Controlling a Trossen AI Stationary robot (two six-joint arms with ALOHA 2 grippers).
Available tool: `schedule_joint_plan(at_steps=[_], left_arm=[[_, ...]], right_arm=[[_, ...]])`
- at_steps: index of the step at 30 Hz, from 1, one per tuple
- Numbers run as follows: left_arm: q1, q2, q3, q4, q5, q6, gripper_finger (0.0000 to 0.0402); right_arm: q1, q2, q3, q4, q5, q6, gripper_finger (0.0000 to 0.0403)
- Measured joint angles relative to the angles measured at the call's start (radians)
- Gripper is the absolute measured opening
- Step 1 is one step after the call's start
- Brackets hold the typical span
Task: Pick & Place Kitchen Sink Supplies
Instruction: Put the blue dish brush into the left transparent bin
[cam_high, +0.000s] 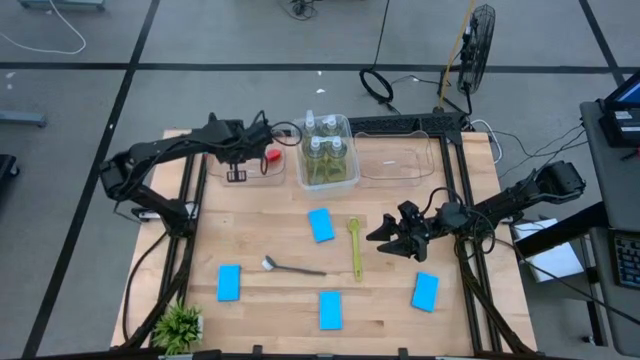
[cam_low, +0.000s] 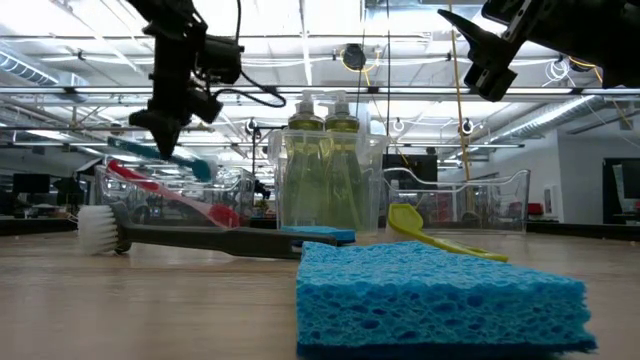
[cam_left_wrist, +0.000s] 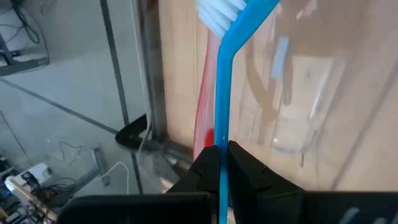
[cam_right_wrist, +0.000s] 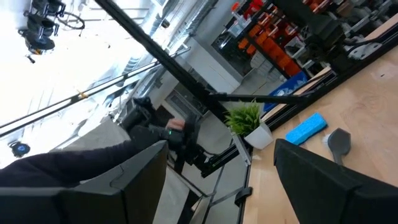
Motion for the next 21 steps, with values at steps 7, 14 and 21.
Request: schedule_joint_plan(at_steps=[7, 14, 21], left_arm=[[-0.008, 0.002, -0.115, 0.158, 0.037, 0.032, 0.0010], [-0.001, 0.002, -0.172, 0.258, 0.106, 0.053, 0.0010], [0.007, 0.002, -0.244, 0.315, 0.147, 0.068, 0.0015]], right_arm=[[-0.001, 0.000, 0.000, 0.000, 0.042, 0.000, 0.0279], [0.000, 0.000, 0.000, 0.000, 0.067, 0.000, 0.0279], [0.000, 0.000, 0.000, 0.000, 0.068, 0.000, 0.0279]])
